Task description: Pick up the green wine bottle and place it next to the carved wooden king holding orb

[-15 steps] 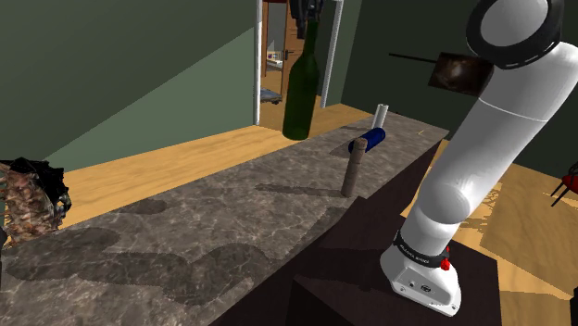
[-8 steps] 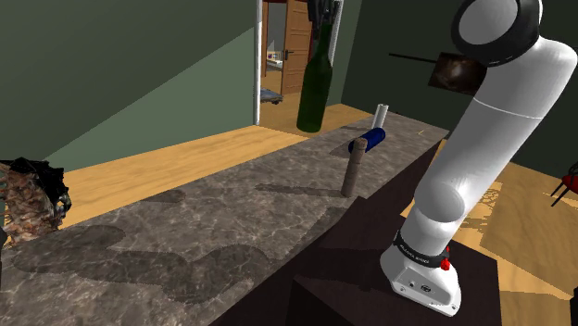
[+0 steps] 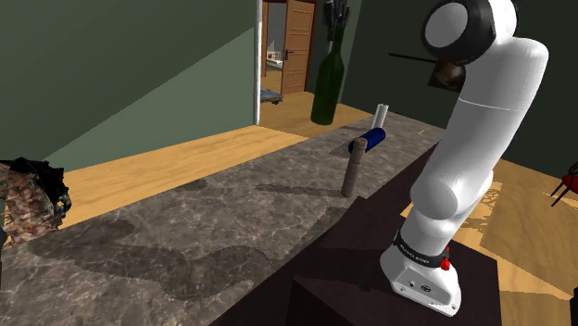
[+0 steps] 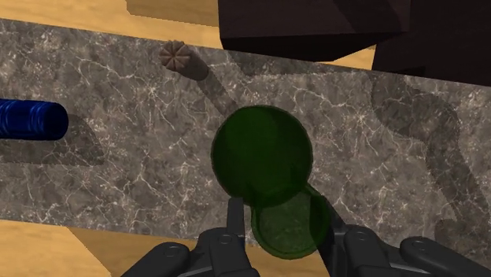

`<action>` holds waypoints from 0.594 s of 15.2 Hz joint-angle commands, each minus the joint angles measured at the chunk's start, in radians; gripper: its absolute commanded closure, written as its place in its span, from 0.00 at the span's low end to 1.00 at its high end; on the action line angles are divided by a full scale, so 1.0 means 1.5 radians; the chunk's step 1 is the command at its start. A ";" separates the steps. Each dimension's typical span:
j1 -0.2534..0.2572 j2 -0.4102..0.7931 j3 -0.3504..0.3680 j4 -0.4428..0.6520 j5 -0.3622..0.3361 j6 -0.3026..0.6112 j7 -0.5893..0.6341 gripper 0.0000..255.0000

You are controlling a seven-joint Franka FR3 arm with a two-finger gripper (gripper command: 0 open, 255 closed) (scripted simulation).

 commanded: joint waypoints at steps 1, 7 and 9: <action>-0.020 0.029 -0.016 0.032 0.002 -0.002 -0.036 1.00; -0.097 0.185 -0.052 0.255 0.029 -0.070 -0.131 1.00; -0.102 0.182 -0.053 0.238 0.028 -0.055 -0.138 1.00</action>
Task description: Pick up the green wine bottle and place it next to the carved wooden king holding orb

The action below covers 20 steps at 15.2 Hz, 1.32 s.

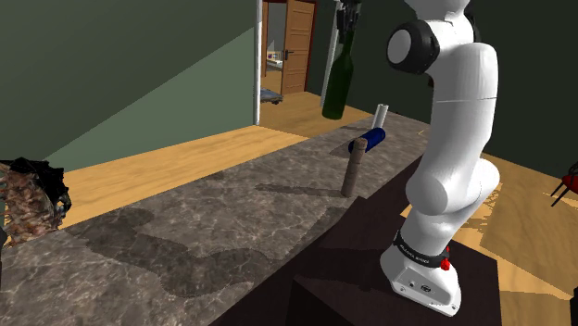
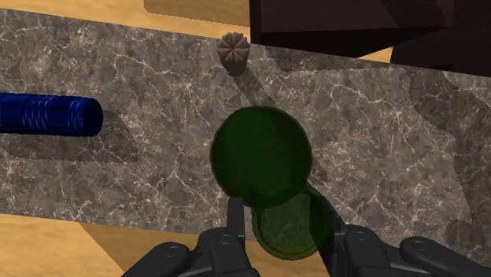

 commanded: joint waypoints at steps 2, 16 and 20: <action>0.004 -0.040 -0.001 -0.092 -0.007 0.053 -0.004 1.00; 0.022 -0.158 0.003 -0.399 -0.026 0.243 0.008 1.00; 0.023 -0.175 0.004 -0.458 -0.028 0.286 0.010 1.00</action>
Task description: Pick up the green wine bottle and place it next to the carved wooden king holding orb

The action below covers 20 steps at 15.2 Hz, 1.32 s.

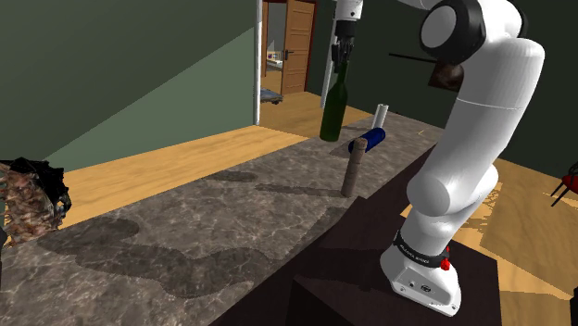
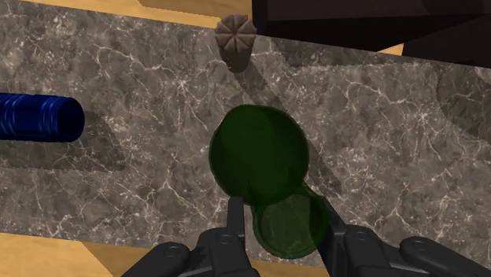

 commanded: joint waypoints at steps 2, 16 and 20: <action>0.001 -0.012 0.000 -0.043 -0.002 0.032 0.001 1.00; 0.002 -0.036 0.001 -0.200 -0.005 0.165 0.006 1.00; 0.002 -0.037 0.001 -0.237 -0.005 0.201 0.006 1.00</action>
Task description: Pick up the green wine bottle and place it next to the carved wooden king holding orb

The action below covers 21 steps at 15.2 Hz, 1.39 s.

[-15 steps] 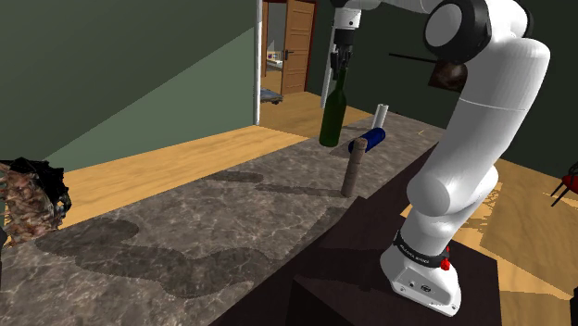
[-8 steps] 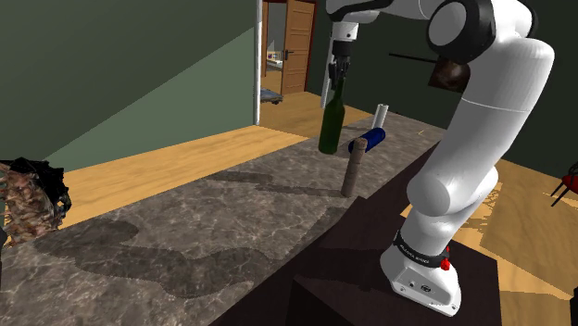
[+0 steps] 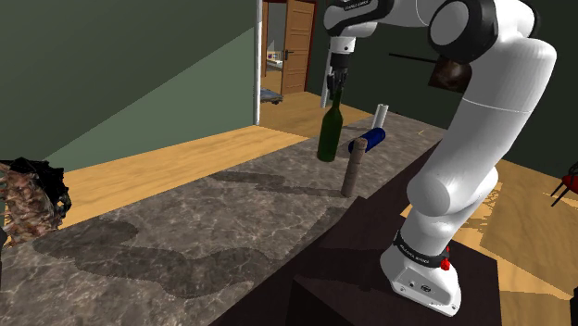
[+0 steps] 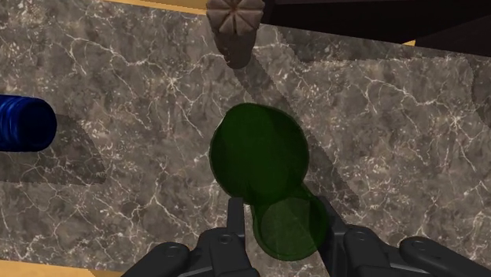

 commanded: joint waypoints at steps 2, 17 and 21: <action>0.000 0.001 0.000 -0.028 0.000 0.029 0.001 1.00; 0.000 0.023 0.000 -0.136 0.003 0.159 0.001 1.00; -0.001 0.034 0.000 -0.159 0.004 0.193 0.001 1.00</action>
